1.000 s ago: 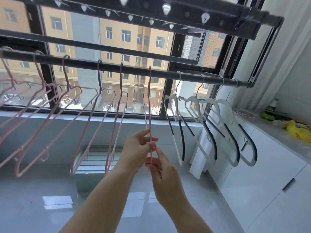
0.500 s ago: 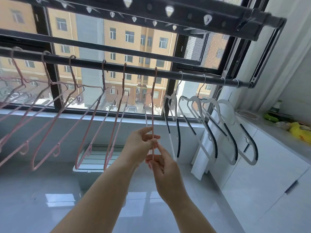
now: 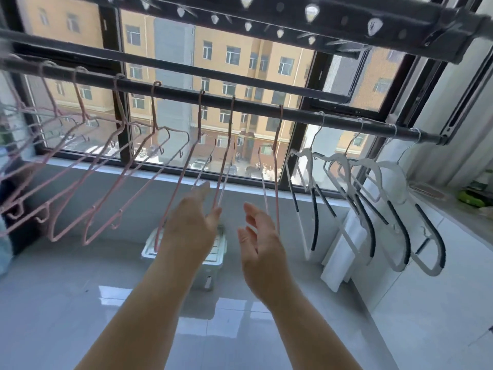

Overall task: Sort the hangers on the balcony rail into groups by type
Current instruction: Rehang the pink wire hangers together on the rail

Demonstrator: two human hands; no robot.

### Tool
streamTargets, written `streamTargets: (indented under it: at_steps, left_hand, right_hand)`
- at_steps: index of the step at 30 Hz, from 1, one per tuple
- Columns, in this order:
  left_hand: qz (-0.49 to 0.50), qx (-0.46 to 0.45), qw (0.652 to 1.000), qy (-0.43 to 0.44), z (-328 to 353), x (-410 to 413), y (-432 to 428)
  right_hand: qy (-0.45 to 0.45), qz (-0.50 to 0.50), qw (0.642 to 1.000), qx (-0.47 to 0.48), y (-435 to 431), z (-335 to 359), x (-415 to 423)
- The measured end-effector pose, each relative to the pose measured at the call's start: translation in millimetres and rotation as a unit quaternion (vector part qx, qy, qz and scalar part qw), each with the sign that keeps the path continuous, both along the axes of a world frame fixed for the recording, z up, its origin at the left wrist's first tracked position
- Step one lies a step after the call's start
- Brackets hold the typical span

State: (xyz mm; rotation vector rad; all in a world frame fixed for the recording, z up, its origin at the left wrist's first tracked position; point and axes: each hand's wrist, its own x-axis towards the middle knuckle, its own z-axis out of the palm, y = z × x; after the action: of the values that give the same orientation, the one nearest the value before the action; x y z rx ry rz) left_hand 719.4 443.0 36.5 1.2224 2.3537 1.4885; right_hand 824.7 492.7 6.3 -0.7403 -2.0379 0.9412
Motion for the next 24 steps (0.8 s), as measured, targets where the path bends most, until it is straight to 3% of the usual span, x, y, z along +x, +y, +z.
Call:
streamTargets:
  at_steps: [3,9,24]
  left_hand:
    - [-0.033,-0.067,0.997,-0.025,-10.3,-10.0,-8.1]
    - [-0.058,-0.047,0.997,-0.034,-23.9,-10.7,-8.0]
    - [-0.125,0.029,0.989,-0.075,-23.4,-9.8,-6.0]
  right_hand:
    - [-0.012,0.028,0.994,-0.105,4.3,1.7,-28.5]
    - [0.078,0.052,0.950,-0.299,5.9,9.6,-62.0]
    - [0.179,0.020,0.924,-0.336,6.1,13.5,-57.3]
